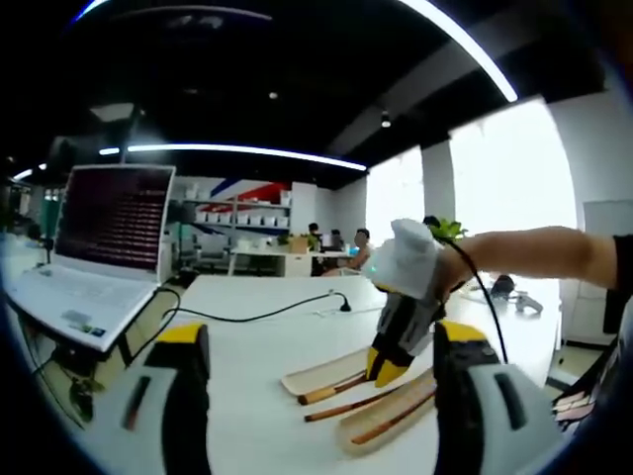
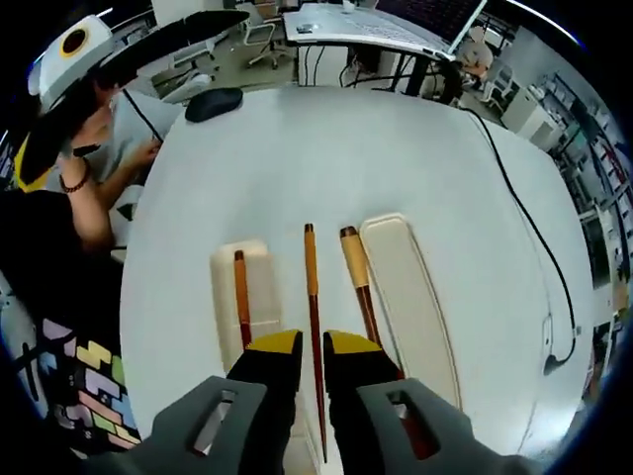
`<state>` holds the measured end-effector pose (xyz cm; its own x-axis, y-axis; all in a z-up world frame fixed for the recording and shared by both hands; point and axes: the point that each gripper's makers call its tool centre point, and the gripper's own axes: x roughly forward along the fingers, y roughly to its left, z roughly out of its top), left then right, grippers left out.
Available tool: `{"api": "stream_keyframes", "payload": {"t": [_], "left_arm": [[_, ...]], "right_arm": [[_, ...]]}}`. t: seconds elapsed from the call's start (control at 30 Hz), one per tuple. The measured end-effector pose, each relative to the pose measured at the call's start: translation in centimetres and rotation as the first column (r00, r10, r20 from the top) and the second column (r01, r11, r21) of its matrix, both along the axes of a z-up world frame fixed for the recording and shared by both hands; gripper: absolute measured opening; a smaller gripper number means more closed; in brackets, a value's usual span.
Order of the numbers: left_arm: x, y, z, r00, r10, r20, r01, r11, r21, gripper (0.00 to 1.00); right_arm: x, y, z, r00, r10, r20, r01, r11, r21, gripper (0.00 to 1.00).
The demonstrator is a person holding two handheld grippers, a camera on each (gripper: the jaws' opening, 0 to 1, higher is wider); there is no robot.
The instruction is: Arrange the utensils inside the cutlery case until each visible utensil rests in its matching compartment.
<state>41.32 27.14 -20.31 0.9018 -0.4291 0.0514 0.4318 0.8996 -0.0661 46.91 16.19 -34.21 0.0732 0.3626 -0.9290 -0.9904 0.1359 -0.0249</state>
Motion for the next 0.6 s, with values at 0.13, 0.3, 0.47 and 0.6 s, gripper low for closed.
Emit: {"api": "stream_keyframes", "payload": {"t": [0.13,0.3,0.47,0.6], "left_arm": [[0.0,0.1,0.0,1.000,0.003,0.000,-0.003,1.000,0.001,0.99],[0.1,0.2,0.0,1.000,0.003,-0.001,-0.003,1.000,-0.001,0.99],[0.0,0.1,0.0,1.000,-0.001,0.001,0.001,1.000,-0.004,0.98],[0.1,0.2,0.1,1.000,0.003,0.001,-0.003,1.000,-0.007,0.98]], "right_arm": [[0.3,0.3,-0.9,1.000,0.014,-0.003,-0.014,1.000,-0.006,0.11],[0.2,1.0,-2.2,1.000,0.011,-0.022,-0.011,1.000,0.001,0.12],[0.3,1.7,-2.8,0.999,0.038,-0.030,-0.038,0.999,-0.013,0.12],[0.2,1.9,-3.1,0.999,0.039,-0.028,-0.040,0.999,-0.016,0.12]]}}
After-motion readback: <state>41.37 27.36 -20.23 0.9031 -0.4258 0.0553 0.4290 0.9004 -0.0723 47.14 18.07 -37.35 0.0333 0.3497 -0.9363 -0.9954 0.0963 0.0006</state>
